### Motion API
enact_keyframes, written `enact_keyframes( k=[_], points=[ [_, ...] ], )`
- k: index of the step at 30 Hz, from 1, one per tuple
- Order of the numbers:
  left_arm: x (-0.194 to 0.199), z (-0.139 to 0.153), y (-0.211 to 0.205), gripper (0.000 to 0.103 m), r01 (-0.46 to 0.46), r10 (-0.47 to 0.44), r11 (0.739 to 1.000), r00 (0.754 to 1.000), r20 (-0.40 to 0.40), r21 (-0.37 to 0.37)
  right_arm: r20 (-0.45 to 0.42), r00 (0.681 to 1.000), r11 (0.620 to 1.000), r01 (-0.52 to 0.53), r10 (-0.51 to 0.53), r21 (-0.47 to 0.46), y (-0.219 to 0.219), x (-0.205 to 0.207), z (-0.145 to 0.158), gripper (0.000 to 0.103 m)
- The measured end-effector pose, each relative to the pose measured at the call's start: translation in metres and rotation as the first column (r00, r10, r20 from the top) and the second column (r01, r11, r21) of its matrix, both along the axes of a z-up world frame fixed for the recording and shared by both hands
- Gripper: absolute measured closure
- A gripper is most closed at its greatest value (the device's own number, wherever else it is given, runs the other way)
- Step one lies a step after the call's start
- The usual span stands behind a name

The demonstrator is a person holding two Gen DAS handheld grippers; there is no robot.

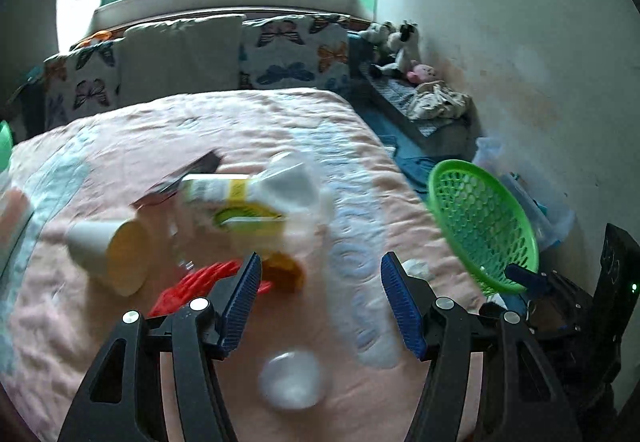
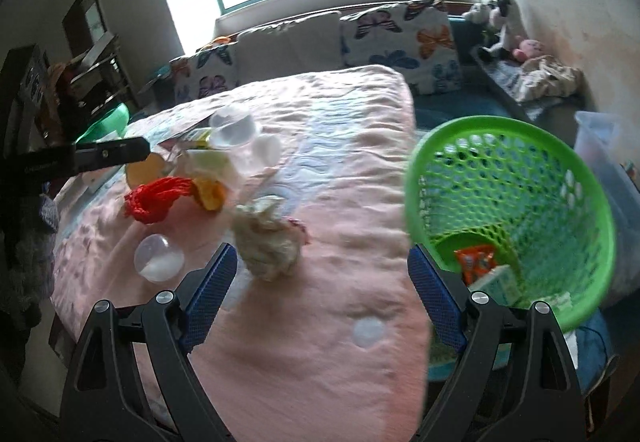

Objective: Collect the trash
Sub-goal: 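Grasp the crumpled tissue with the right tool while the left tool reaches the clear dome lid, then grasp the clear plastic dome lid with the left tool while the right tool lifts the tissue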

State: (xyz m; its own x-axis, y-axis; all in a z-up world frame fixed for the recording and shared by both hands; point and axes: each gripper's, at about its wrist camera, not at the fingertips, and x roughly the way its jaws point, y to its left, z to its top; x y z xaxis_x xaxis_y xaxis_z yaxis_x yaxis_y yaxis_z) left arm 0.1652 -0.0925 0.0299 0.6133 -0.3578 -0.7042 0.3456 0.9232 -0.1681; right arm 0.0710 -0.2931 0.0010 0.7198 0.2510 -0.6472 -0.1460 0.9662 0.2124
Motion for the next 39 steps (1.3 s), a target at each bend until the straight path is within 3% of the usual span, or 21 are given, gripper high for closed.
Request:
enact_keyframes(
  k=[12,15,22,28,39],
  points=[
    [-0.018,-0.028,0.061,0.041,-0.11,0.109,0.994,0.993,-0.047,-0.008,-0.05,0.996,0.997,-0.071,0.071,0.002,0.039,0.037,-0.02,0.019],
    [-0.024,-0.035,0.068,0.041,-0.114,0.114,0.993,0.992,-0.059,-0.007,-0.063,0.996,0.997,-0.07,0.069,-0.016,0.044,0.043,-0.026,0.025],
    [-0.034,-0.048,0.071,0.041,-0.082,0.08,0.997,0.992,-0.095,-0.016,-0.087,0.994,0.998,-0.06,0.059,-0.012,0.046,0.054,-0.035,0.028],
    [-0.043,-0.062,0.057,0.039,-0.019,0.019,1.0,0.993,-0.119,0.003,-0.117,0.991,0.997,-0.068,0.07,0.018,0.044,0.058,-0.042,0.042],
    [-0.042,-0.078,0.03,0.039,0.067,-0.063,0.997,0.988,-0.143,0.026,-0.07,0.996,0.998,-0.054,0.056,0.028,0.034,0.043,-0.027,0.046]
  ],
)
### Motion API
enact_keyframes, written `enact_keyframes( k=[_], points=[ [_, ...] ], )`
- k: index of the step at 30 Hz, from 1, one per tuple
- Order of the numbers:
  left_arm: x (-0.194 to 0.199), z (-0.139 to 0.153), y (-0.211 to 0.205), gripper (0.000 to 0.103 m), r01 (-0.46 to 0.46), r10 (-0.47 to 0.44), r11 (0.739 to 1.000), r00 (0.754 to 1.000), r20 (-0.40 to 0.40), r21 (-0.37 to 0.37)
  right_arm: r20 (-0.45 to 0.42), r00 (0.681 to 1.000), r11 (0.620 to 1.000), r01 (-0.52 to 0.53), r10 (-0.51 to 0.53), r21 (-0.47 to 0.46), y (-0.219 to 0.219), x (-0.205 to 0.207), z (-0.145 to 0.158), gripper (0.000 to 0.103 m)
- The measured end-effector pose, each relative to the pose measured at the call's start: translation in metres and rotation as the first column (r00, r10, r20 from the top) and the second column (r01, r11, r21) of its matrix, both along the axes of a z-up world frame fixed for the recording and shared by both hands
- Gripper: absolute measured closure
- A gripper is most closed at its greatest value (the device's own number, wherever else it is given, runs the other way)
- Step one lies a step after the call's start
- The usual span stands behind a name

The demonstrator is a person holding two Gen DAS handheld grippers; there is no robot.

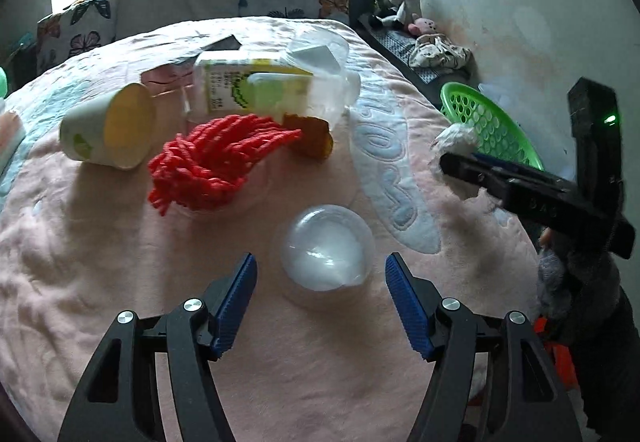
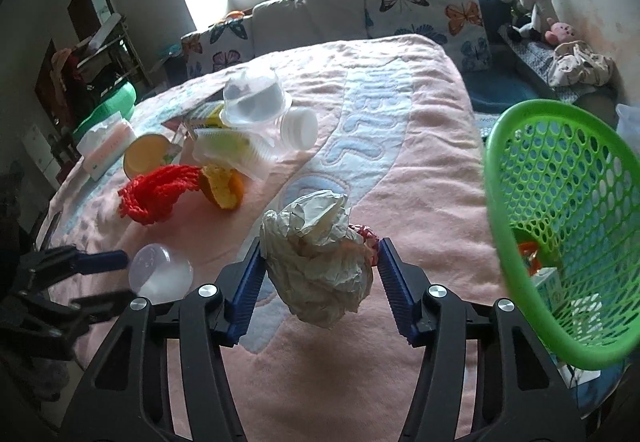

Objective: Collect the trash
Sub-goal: 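Grasp the clear plastic dome lid with the left tool while the right tool lifts the tissue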

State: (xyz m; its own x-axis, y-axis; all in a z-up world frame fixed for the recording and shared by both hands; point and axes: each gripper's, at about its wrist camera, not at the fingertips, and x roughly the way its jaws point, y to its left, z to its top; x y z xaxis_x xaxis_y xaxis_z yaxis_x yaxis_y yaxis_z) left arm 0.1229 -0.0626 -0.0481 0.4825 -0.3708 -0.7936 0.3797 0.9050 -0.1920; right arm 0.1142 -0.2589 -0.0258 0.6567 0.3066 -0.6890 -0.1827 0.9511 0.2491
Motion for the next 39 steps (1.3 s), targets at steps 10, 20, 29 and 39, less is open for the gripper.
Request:
enact_keyframes(
  k=[10,20,29,39],
  points=[
    [0.011,-0.01,-0.008,0.039,0.001,-0.001,1.0,1.0,-0.022,0.001,0.035,0.998,0.999,0.044,-0.044,0.003,-0.019,-0.015,0.016,0.046],
    [0.018,-0.016,-0.012,0.04,-0.013,0.013,1.0,1.0,-0.027,0.004,0.047,0.994,0.995,0.103,-0.103,0.005,-0.043,-0.028,0.021,0.046],
    [0.019,-0.014,-0.013,0.046,-0.019,0.019,1.0,1.0,-0.021,0.003,0.049,0.986,0.987,0.16,-0.16,-0.001,-0.066,-0.039,0.021,0.046],
    [0.019,0.013,-0.029,0.046,0.028,-0.027,0.999,1.0,0.014,-0.038,0.045,0.97,0.971,0.239,-0.238,-0.013,-0.1,-0.045,0.018,0.046]
  ],
)
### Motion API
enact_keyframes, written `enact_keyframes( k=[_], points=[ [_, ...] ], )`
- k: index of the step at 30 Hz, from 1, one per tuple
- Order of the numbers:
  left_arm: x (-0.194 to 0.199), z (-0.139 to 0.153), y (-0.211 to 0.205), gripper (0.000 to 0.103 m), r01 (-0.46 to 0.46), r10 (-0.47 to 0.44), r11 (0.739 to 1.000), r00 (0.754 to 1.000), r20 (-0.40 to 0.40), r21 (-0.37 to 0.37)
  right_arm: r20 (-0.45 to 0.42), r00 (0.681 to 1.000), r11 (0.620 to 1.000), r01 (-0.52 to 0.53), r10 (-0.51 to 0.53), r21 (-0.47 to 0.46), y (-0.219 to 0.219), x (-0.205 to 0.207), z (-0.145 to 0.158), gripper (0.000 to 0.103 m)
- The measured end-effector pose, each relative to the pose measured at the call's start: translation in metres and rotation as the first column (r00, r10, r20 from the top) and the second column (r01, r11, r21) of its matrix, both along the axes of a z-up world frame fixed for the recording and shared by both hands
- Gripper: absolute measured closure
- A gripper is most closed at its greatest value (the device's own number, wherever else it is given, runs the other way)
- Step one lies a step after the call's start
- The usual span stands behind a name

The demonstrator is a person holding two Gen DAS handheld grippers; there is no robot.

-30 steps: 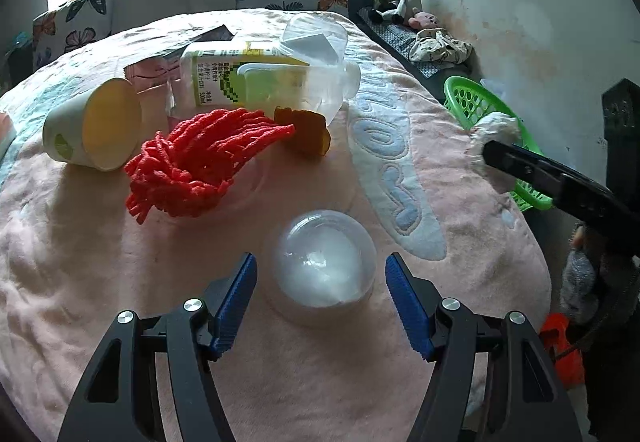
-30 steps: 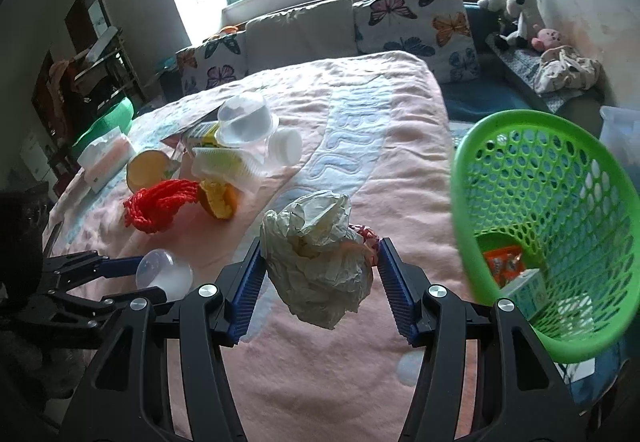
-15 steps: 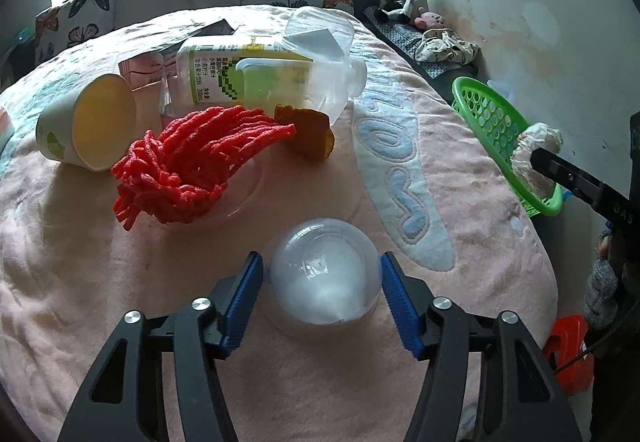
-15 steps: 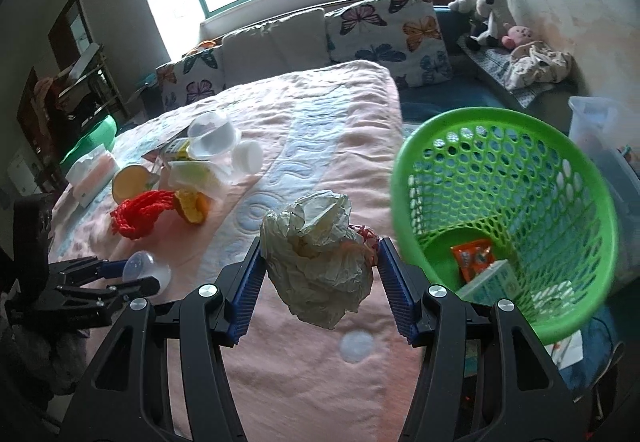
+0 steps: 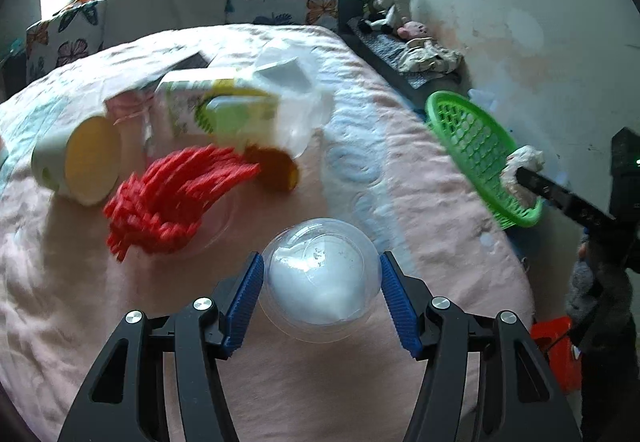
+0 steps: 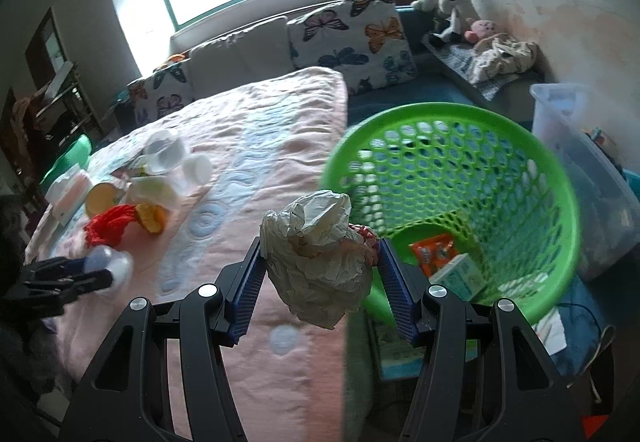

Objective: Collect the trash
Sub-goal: 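Grasp the clear plastic dome lid with the left tool while the right tool lifts the tissue, then drop the tissue into the basket with the right tool while the left tool releases the dome there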

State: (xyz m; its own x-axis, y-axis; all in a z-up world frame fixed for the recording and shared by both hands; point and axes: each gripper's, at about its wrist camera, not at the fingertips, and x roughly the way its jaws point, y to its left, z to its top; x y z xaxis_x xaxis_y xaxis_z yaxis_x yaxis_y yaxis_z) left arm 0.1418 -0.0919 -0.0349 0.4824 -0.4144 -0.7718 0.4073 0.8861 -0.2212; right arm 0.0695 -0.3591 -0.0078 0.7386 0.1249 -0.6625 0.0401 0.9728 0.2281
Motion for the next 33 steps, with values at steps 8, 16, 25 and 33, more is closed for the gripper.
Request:
enact_keyframes(
  k=[8,16,25,33],
  points=[
    [0.01,0.031,-0.036,0.046,0.074,-0.073,0.997,0.996,0.051,-0.013,-0.035,0.996,0.996,0.083,-0.084,-0.026,-0.04,0.002,-0.011,0.046],
    [0.025,0.053,-0.083,0.046,0.138,-0.136,0.99,0.986,0.091,-0.011,-0.084,0.988,0.991,0.129,-0.132,-0.032,-0.071,0.012,-0.033,0.044],
    [0.043,0.067,-0.138,0.046,0.204,-0.205,0.979,0.971,0.121,0.022,-0.111,0.981,0.987,0.161,-0.16,-0.006,-0.097,0.023,-0.049,0.037],
    [0.061,0.064,-0.186,0.046,0.257,-0.26,0.966,0.959,0.113,0.036,-0.087,0.981,0.984,0.177,-0.176,0.012,-0.111,0.018,-0.045,0.033]
  ],
)
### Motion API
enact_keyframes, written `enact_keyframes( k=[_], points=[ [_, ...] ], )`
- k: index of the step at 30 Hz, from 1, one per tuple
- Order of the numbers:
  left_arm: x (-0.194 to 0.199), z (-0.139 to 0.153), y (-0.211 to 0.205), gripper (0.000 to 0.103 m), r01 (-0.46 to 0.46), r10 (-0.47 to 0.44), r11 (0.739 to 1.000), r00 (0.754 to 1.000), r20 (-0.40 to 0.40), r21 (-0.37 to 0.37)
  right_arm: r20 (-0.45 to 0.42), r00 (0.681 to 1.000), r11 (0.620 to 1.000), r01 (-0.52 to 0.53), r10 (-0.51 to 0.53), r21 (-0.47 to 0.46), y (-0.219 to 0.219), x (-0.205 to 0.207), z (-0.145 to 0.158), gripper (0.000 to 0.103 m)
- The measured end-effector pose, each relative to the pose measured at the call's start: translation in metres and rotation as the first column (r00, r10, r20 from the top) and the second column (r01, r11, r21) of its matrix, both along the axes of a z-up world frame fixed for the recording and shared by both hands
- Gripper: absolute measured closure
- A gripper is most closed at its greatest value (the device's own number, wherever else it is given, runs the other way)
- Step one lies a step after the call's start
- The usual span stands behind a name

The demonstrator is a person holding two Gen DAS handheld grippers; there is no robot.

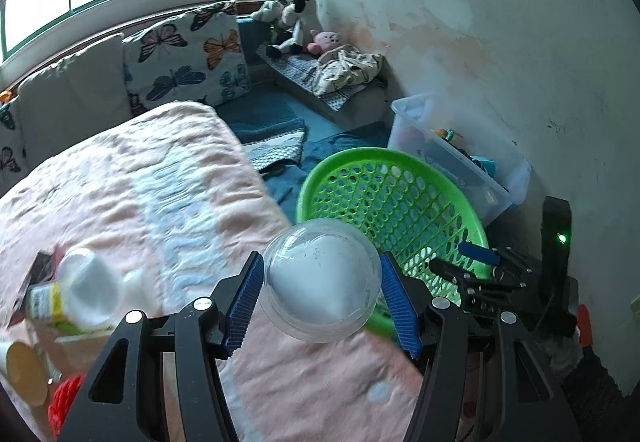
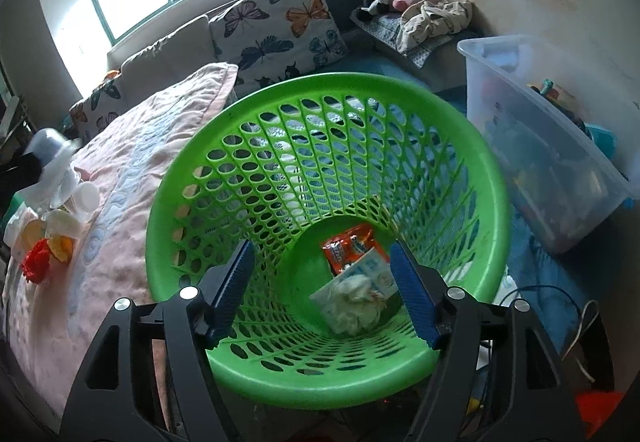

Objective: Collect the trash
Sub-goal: 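Drop the tissue into the basket with the right tool while the left tool releases the dome there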

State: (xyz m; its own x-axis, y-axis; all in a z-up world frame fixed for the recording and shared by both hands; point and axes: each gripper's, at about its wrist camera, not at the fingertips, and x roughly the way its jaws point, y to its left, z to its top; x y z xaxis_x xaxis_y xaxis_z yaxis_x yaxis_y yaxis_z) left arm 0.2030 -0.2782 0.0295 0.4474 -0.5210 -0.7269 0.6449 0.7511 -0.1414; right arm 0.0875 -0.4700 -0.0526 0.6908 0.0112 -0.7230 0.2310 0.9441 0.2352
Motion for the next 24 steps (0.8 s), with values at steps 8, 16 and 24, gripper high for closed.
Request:
enact_keyframes(
  k=[8,16,24],
  points=[
    [0.005,-0.011,-0.046,0.046,0.06,-0.059,0.998,0.998,-0.007,0.026,0.048,0.998,0.999,0.025,-0.026,0.021,-0.005,-0.027,0.012,0.03],
    [0.011,-0.032,-0.078,0.045,0.085,-0.082,0.995,0.995,-0.048,0.059,0.061,0.997,0.998,0.04,-0.043,0.044,-0.007,-0.045,0.013,0.03],
    [0.015,-0.04,-0.086,0.031,0.09,-0.086,0.995,0.994,-0.069,0.05,0.057,0.997,0.996,0.051,-0.055,0.07,-0.009,-0.05,0.009,0.03]
  ],
)
